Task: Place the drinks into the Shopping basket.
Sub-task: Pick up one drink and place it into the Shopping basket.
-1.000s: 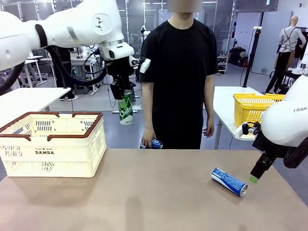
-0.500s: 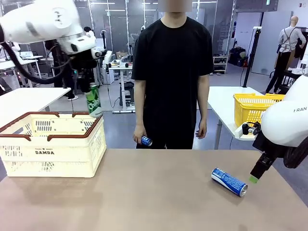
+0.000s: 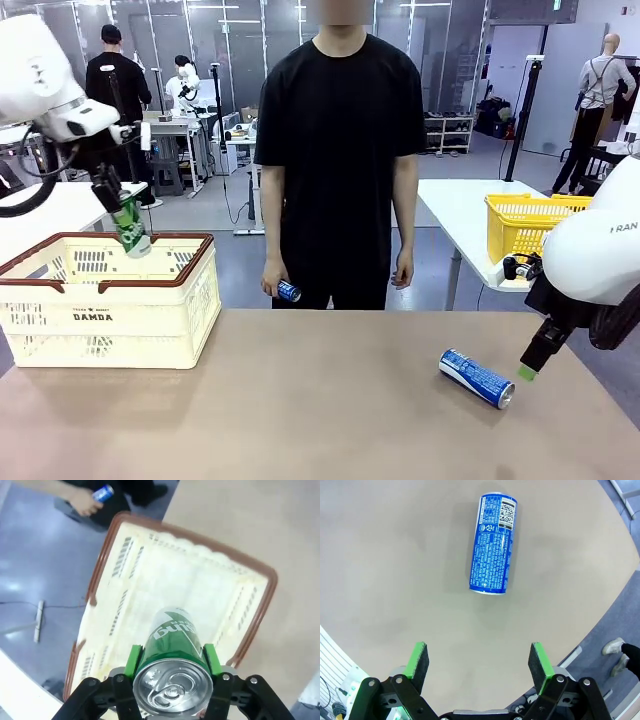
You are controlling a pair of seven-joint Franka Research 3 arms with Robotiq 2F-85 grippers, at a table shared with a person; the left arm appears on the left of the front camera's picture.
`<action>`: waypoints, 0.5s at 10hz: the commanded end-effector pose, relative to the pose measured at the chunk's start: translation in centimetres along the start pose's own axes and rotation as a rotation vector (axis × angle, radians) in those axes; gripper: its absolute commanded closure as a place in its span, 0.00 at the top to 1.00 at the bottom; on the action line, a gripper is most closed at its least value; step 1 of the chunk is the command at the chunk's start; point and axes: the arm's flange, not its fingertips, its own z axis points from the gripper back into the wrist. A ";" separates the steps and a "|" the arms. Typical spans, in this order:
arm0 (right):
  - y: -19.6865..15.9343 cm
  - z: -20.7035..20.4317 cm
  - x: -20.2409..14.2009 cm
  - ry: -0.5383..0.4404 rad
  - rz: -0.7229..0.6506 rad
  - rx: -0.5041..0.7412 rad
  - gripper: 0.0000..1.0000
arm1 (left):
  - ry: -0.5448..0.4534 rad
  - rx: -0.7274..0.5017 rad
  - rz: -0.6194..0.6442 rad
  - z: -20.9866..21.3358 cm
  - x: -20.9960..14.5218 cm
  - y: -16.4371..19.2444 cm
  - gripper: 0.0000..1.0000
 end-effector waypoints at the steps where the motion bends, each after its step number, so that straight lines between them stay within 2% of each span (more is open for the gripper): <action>1: -0.1 0.0 -0.1 0.002 0.009 0.003 1.00 | -0.027 0.034 0.008 -0.2 -2.9 -0.6 0.58; 3: -0.1 0.0 -0.1 0.002 0.009 0.003 1.00 | -0.028 0.028 -0.014 -0.4 -4.9 0.7 0.58; 5: -0.1 0.0 -0.1 0.002 0.009 0.003 1.00 | 0.012 0.015 0.029 -0.6 -3.8 0.9 0.58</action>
